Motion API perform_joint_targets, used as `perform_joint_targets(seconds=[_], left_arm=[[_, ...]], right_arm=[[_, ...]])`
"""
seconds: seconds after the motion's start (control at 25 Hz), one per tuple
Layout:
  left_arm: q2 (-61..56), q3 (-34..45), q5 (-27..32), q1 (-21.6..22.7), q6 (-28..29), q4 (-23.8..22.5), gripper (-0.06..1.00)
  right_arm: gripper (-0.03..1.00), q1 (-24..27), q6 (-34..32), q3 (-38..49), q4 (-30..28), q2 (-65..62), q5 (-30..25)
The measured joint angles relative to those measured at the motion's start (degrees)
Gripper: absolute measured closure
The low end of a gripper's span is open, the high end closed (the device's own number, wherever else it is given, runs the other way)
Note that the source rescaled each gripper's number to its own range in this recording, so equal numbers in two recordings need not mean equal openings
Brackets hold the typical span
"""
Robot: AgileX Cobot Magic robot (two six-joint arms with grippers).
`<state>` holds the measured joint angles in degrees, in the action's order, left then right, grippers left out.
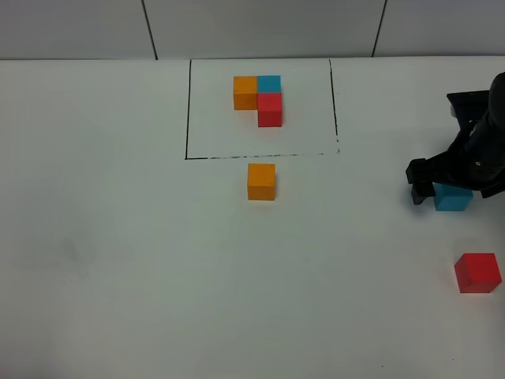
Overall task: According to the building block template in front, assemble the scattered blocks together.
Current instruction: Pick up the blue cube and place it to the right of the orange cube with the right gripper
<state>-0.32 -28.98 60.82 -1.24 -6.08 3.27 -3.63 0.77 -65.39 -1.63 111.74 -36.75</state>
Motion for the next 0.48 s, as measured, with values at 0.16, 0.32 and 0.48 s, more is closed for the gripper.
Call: perform_joint_targets(seconds=[0.16, 0.32, 0.48], left_arm=[[0.0, 0.0, 0.0, 0.0, 0.0, 0.0, 0.23], [0.0, 0.0, 0.0, 0.0, 0.0, 0.0, 0.23], [0.0, 0.0, 0.0, 0.0, 0.0, 0.0, 0.23]], right_arm=[[0.23, 0.0, -0.2, 0.0, -0.1, 0.5, 0.1], [0.35, 0.0, -1.1, 0.0, -1.7, 0.6, 0.4], [0.39, 0.0, -2.8, 0.0, -4.2, 0.6, 0.5]])
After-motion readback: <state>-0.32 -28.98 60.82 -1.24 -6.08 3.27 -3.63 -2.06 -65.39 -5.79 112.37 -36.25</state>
